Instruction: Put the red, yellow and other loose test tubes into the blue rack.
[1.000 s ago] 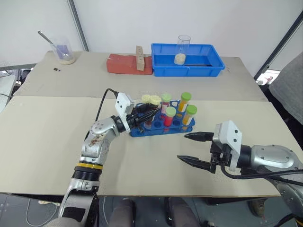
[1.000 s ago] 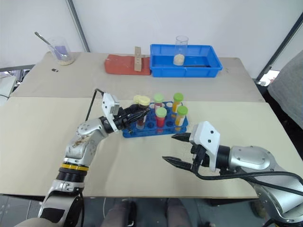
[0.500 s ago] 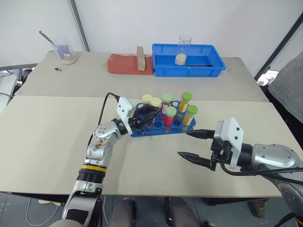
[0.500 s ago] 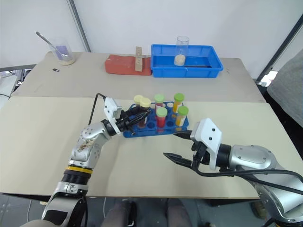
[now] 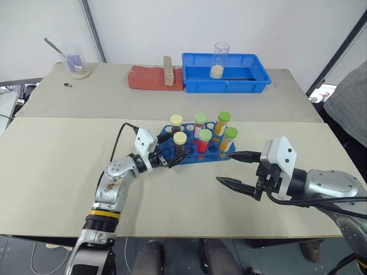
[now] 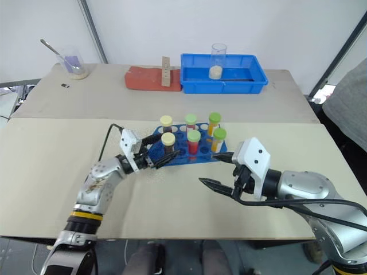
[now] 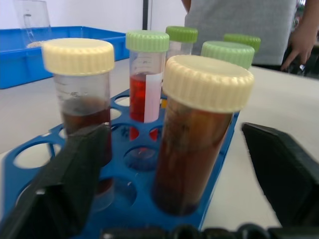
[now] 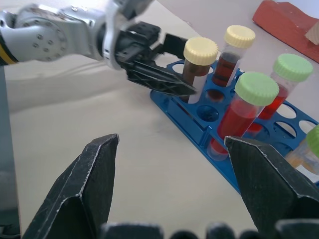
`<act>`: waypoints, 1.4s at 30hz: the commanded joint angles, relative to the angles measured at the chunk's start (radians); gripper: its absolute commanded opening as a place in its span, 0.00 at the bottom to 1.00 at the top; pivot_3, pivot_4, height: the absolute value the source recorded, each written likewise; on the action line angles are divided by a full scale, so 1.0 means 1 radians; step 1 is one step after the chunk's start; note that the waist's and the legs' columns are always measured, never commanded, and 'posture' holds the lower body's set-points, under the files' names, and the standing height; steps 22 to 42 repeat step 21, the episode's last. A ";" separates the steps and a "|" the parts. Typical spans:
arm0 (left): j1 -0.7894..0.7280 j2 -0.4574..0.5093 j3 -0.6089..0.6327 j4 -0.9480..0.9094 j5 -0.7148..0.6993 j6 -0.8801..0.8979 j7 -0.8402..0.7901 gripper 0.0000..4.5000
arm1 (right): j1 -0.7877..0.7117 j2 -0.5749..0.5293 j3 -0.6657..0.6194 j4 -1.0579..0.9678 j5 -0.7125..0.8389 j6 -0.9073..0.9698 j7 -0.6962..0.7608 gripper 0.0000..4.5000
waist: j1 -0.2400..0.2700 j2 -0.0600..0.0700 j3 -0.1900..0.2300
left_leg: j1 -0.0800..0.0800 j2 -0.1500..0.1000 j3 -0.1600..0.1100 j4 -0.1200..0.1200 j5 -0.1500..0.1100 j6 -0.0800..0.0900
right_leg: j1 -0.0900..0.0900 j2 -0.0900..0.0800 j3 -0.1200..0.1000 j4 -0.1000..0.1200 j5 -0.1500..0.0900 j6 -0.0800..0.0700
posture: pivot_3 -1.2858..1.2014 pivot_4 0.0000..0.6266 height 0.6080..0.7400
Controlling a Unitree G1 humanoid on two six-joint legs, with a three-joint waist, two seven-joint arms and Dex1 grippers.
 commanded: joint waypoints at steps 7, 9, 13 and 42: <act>0.161 0.359 0.113 -0.410 -0.016 0.225 -0.039 0.98 | -0.035 -0.095 -0.100 0.156 -0.098 -0.179 0.162 0.85 | 0.003 0.000 0.000 | 0.000 0.000 0.001 0.000 0.000 0.000 | 0.000 -0.001 0.000 -0.001 -0.005 0.001 | 0.52 0.24 1.00; 0.219 0.425 0.165 -0.463 -0.053 0.244 -0.079 0.98 | -0.028 -0.110 -0.146 0.197 -0.096 -0.236 0.223 0.85 | 0.003 0.000 0.000 | 0.000 0.000 0.002 -0.001 0.000 0.000 | -0.001 -0.002 0.000 -0.001 -0.006 -0.001 | 0.52 0.24 1.00; 0.273 0.499 0.250 -0.508 -0.117 0.286 -0.122 0.98 | -0.010 -0.155 -0.233 0.244 -0.027 -0.218 0.330 0.85 | 0.008 0.000 0.000 | 0.000 0.000 0.001 -0.001 0.000 0.000 | -0.001 -0.002 -0.001 -0.001 -0.008 -0.003 | 0.52 0.24 1.00; 0.228 0.504 0.288 -0.481 -0.170 0.320 -0.111 0.98 | -0.011 -0.188 -0.278 0.292 -0.022 -0.214 0.386 0.85 | 0.006 0.000 0.000 | 0.002 0.001 0.003 -0.001 0.000 0.000 | -0.001 -0.002 -0.001 0.000 -0.008 -0.003 | 0.52 0.24 1.00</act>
